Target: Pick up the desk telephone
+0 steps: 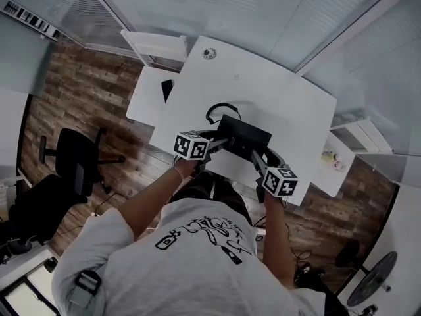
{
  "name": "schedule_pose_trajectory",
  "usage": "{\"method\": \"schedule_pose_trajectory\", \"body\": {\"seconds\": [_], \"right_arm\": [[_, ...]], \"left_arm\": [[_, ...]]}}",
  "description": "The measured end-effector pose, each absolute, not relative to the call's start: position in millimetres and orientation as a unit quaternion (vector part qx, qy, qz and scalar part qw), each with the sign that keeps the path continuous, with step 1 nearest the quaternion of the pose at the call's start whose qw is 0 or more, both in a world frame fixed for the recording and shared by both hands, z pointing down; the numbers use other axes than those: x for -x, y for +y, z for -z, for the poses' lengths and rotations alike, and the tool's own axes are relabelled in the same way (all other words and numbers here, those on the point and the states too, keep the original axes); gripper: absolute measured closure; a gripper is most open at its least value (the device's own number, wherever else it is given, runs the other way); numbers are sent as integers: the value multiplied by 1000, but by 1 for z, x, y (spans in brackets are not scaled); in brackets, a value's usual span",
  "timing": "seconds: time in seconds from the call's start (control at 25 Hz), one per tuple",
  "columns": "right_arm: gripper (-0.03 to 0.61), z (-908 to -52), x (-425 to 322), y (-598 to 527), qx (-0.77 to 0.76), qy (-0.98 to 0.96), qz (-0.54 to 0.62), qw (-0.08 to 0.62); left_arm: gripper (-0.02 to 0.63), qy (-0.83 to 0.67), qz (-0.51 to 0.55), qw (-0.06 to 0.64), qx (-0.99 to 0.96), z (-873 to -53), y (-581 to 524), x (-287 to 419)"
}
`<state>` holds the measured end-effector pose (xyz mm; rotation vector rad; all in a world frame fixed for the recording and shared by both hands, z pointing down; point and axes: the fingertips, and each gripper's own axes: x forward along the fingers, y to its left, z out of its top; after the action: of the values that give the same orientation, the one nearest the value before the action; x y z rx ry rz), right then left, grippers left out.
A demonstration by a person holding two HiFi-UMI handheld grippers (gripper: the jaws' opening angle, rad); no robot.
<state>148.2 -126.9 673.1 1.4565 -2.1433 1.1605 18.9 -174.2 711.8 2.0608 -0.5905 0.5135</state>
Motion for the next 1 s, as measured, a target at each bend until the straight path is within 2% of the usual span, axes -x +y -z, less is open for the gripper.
{"method": "schedule_pose_trajectory", "body": {"seconds": [0.72,1.0], "right_arm": [[373,-556,-155,-127,-512,-767,-378,81],[373,-519,-156,-124,-513,-776,-359,75]], "left_arm": [[382,-271,-157,432,-846,-594,-172,-22],[382,-270,-153,425,-851,-557,-168,-23]]}}
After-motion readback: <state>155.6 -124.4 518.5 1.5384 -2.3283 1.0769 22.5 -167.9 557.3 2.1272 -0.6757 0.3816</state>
